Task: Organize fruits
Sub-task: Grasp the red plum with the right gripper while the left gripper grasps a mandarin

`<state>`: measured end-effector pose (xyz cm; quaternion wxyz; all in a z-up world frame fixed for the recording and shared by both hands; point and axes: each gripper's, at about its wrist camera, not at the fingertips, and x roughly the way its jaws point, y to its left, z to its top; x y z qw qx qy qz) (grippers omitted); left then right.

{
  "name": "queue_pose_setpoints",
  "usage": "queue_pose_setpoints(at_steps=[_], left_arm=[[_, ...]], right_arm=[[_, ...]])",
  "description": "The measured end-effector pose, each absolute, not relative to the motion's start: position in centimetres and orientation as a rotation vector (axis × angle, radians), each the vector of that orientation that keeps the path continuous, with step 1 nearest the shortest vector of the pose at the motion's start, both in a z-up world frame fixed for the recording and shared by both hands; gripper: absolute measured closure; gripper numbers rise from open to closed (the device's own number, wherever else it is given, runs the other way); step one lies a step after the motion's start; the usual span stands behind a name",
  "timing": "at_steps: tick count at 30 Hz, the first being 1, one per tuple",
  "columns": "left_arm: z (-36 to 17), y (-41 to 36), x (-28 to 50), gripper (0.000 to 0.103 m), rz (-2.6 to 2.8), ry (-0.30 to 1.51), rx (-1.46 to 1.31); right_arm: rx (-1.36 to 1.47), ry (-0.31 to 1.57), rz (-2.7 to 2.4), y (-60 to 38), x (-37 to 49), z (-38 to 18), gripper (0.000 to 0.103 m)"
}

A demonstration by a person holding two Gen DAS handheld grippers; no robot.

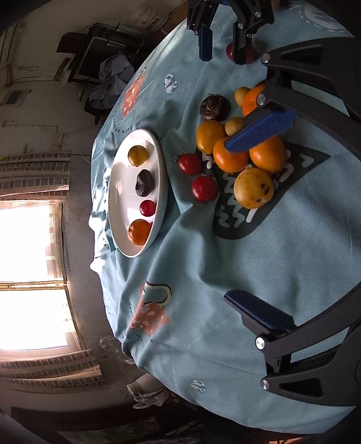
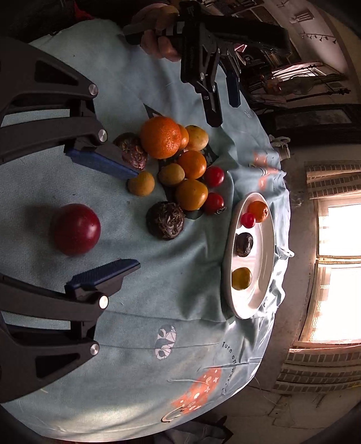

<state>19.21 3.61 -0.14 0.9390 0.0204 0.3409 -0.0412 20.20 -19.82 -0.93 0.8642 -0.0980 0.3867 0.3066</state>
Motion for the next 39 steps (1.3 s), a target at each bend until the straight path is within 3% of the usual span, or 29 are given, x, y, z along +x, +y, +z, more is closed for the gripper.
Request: queue_pose_setpoints(at_steps=[15, 22, 27, 30, 32, 35, 39], left_arm=[[-0.3, 5.7, 18.8, 0.002, -0.028, 0.7, 0.003], [0.0, 4.6, 18.1, 0.002, -0.145, 0.689, -0.005], [0.3, 1.0, 16.5, 0.003, -0.338, 0.653, 0.093], [0.3, -1.2, 15.6, 0.013, -0.424, 0.629, 0.155], [0.0, -2.4, 15.5, 0.03, -0.471, 0.647, 0.173], [-0.9, -3.8, 15.9, 0.045, -0.494, 0.689, 0.21], [-1.8, -4.2, 16.3, 0.046, -0.473, 0.719, 0.239]], right_arm=[[-0.263, 0.867, 0.605, -20.3, 18.9, -2.8, 0.042], [-0.237, 0.883, 0.58, -21.0, 19.3, -2.9, 0.063], [-0.195, 0.876, 0.595, -21.5, 19.3, -2.7, 0.064], [-0.192, 0.883, 0.609, -21.3, 19.3, -2.7, 0.064], [-0.193, 0.887, 0.606, -21.3, 19.4, -2.7, 0.064], [-0.19, 0.887, 0.602, -21.4, 19.4, -2.8, 0.064], [-0.196, 0.884, 0.601, -21.3, 19.3, -2.8, 0.064]])
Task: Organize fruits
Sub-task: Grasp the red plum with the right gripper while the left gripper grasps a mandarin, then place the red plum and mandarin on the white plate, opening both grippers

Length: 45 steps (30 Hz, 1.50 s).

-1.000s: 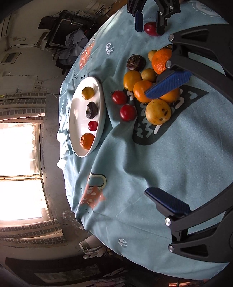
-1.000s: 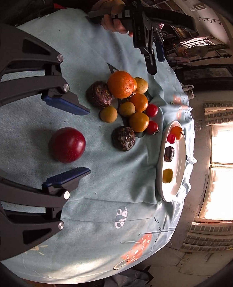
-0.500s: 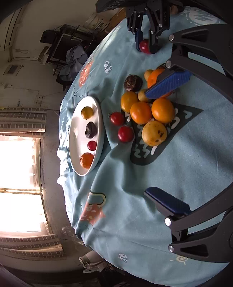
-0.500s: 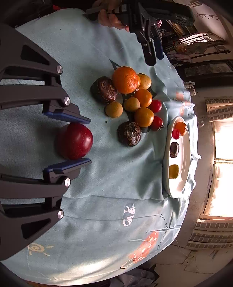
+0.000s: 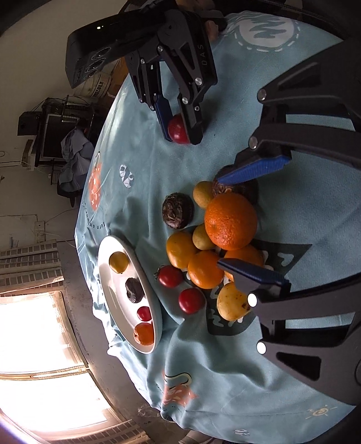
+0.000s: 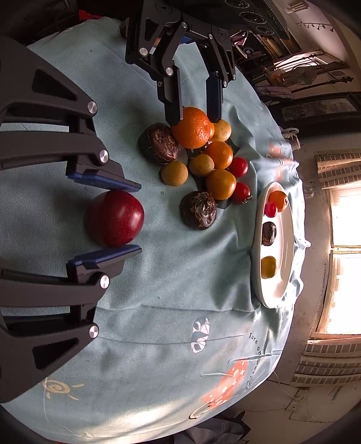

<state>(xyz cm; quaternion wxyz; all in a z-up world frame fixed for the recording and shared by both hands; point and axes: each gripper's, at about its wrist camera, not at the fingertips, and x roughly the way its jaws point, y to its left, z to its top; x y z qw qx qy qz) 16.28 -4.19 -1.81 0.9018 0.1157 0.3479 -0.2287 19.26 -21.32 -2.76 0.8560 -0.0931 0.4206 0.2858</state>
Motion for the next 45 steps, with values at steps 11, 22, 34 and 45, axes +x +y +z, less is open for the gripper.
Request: queue_pose_setpoints(at_steps=[11, 22, 34, 45], left_arm=[[-2.4, -4.8, 16.8, 0.057, -0.45, 0.728, 0.275], [-0.9, -3.3, 17.4, 0.059, -0.462, 0.723, 0.144], [2.8, 0.2, 30.0, 0.059, -0.32, 0.734, -0.012], [1.5, 0.6, 37.3, 0.027, -0.215, 0.764, -0.003]], right_arm=[[-0.197, 0.885, 0.602, -21.3, 19.3, -2.8, 0.064], [-0.102, 0.853, 0.671, -22.0, 19.3, -2.0, 0.064], [0.131, 0.737, 0.634, -19.3, 29.9, 2.3, 0.064], [0.085, 0.785, 0.611, -15.5, 37.5, -0.3, 0.047]])
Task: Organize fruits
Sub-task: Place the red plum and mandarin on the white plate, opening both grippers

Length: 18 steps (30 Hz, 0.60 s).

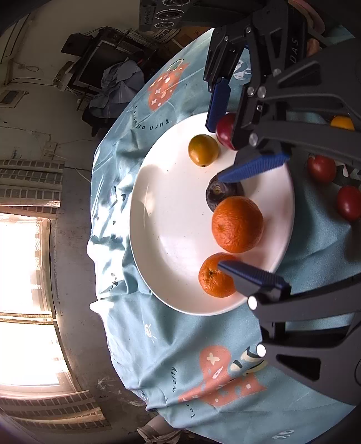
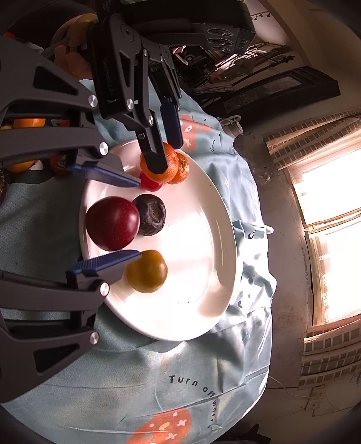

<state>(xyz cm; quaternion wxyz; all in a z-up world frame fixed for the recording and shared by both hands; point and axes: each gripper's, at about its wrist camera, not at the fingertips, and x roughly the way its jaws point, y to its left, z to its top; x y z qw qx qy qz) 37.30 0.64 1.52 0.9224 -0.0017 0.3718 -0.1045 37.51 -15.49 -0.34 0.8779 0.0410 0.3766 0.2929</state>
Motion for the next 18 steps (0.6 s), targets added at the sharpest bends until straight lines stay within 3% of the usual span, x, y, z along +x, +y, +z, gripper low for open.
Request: queue_pose_setpoints(at_steps=[1, 6, 18], left_arm=[[2.0, 0.9, 36.8, 0.018, -0.192, 0.736, -0.006], [3.7, 2.5, 33.2, 0.007, -0.188, 0.694, -0.039], [0.7, 6.6, 22.6, 0.005, -0.079, 0.677, -0.048]], right_arm=[[0.095, 0.764, 0.608, -15.8, 37.1, -0.1, 0.042], [0.079, 0.678, 0.607, -16.7, 34.2, 2.3, 0.042], [-0.054, 0.711, 0.745, -16.0, 22.0, 1.5, 0.042]])
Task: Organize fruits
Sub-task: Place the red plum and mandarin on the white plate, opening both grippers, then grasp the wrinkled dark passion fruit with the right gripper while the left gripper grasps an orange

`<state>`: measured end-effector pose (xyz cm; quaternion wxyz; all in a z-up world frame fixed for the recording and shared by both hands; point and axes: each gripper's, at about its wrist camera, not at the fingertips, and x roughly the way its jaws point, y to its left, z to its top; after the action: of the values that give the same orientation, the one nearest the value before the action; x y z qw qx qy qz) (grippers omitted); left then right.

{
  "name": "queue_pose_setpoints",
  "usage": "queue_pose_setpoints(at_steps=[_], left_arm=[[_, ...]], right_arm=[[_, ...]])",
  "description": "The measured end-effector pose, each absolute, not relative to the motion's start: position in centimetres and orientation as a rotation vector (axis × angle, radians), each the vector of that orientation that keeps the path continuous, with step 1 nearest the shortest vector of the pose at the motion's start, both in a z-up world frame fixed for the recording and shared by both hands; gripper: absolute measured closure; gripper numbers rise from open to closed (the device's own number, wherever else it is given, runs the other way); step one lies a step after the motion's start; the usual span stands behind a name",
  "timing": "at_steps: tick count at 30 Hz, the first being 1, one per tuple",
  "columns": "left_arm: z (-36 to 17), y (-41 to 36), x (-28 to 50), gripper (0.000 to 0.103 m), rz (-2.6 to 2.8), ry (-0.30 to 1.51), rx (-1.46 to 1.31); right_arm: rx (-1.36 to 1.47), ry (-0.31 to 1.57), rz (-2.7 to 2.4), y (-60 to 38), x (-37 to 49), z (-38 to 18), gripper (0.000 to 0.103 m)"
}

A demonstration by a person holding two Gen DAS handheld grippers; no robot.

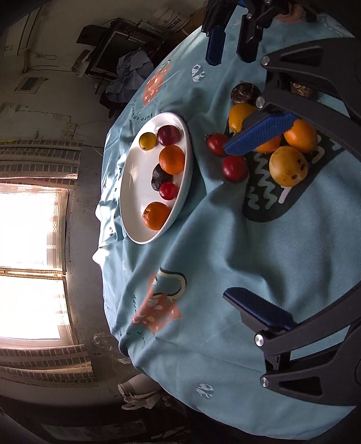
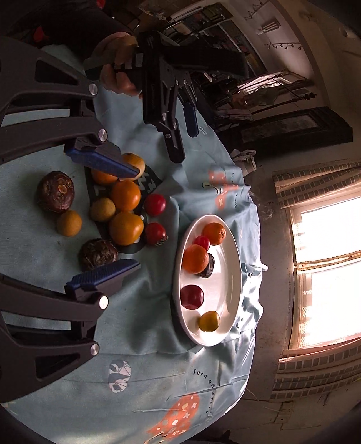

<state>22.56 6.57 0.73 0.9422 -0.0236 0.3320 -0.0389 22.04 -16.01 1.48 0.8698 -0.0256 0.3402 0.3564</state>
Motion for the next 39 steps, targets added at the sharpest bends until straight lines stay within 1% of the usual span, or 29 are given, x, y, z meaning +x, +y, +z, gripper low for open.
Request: queue_pose_setpoints(at_steps=[5, 11, 14, 21, 23, 26, 31, 34, 36, 39], left_arm=[[1.3, 8.1, 21.6, 0.005, -0.053, 0.653, -0.113], [0.7, 8.9, 21.7, 0.005, -0.027, 0.688, -0.142], [0.6, 8.8, 21.7, 0.005, -0.03, 0.692, -0.148], [0.7, 8.5, 21.6, 0.005, -0.037, 0.69, -0.147], [0.8, 8.5, 21.5, 0.005, -0.035, 0.687, -0.148], [0.9, 8.5, 21.4, 0.005, -0.034, 0.681, -0.148], [1.0, 8.5, 21.3, 0.005, -0.033, 0.679, -0.148], [1.0, 8.5, 21.3, 0.005, -0.043, 0.684, -0.14], [1.2, 7.9, 21.0, 0.005, -0.098, 0.693, -0.111], [1.7, 5.3, 19.5, 0.005, -0.272, 0.676, 0.005]], right_arm=[[-0.112, 0.779, 0.814, -15.1, 18.9, 0.2, 0.042], [-0.134, 0.843, 0.797, -15.3, 18.2, -1.0, 0.042], [-0.165, 0.896, 0.783, -14.8, 18.4, -2.0, 0.048], [-0.221, 0.94, 0.766, -13.9, 18.7, -3.3, 0.051], [-0.242, 0.95, 0.755, -13.3, 19.0, -3.6, 0.053], [-0.287, 0.944, 0.739, -12.7, 19.2, -3.8, 0.057], [-0.364, 0.908, 0.719, -11.9, 18.7, -3.9, 0.06], [-0.321, 0.903, 0.729, -12.5, 19.0, -3.7, 0.061], [-0.224, 0.884, 0.748, -13.7, 19.6, -2.7, 0.061], [-0.064, 0.84, 0.763, -16.1, 20.3, -1.0, 0.061]])
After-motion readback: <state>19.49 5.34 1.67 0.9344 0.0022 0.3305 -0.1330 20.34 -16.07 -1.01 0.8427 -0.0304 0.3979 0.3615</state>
